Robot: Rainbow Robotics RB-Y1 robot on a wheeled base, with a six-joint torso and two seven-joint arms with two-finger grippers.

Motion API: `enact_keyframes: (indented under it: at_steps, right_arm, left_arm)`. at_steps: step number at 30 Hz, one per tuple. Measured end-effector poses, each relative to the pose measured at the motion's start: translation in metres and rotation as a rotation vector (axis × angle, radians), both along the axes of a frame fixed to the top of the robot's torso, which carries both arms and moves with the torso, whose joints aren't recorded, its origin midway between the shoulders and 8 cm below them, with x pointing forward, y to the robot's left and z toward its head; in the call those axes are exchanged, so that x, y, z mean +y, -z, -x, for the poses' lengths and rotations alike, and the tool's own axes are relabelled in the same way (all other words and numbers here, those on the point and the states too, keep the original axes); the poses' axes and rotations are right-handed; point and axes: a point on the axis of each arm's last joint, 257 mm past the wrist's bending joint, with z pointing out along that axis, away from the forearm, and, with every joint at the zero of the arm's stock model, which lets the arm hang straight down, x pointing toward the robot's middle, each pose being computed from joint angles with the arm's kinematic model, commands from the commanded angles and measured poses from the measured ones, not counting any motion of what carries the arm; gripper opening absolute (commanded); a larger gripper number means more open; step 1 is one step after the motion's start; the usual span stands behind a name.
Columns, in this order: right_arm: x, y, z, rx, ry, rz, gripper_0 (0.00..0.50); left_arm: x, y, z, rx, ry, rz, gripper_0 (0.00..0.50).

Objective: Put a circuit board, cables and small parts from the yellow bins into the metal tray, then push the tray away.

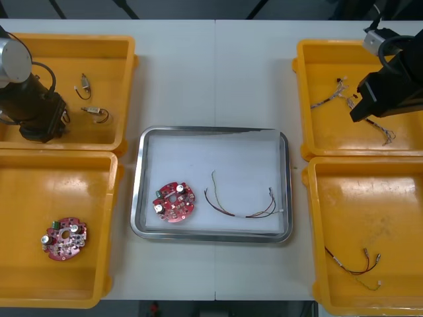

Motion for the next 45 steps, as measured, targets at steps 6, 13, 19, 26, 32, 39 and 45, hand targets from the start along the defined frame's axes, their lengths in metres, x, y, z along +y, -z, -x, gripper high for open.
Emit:
enact_keyframes:
  at_steps: [6, 13, 19, 26, 32, 39, 45]
  right_arm:
    - [-0.031, -0.001, -0.006, 0.02, 0.093, -0.011, 0.5]
    - [-0.053, 0.001, -0.023, 0.005, 0.11, -0.034, 0.5]
    - [-0.074, 0.01, -0.04, -0.019, 0.012, -0.02, 0.5]
    - [-0.096, 0.016, -0.062, -0.084, -0.072, -0.005, 0.5]
    - [-0.108, 0.02, -0.084, -0.161, -0.107, 0.013, 0.5]
    - [-0.12, 0.035, -0.105, -0.233, -0.248, 0.11, 0.5]
    - [-0.131, 0.055, -0.119, -0.272, -0.311, 0.184, 0.5]
  left_arm:
    - [0.002, 0.0, 0.0, -0.001, 0.007, -0.012, 0.0]
    - [0.01, -0.009, -0.001, 0.001, 0.078, -0.119, 0.0]
    - [-0.002, -0.025, 0.005, 0.044, 0.276, -0.2, 0.0]
    - [-0.008, -0.058, 0.012, 0.079, 0.528, -0.322, 0.0]
    - [-0.016, -0.091, 0.02, 0.057, 0.599, -0.376, 0.0]
    - [-0.033, -0.121, 0.037, 0.027, 0.691, -0.379, 0.0]
    - [-0.057, -0.136, 0.05, 0.005, 0.78, -0.374, 0.0]
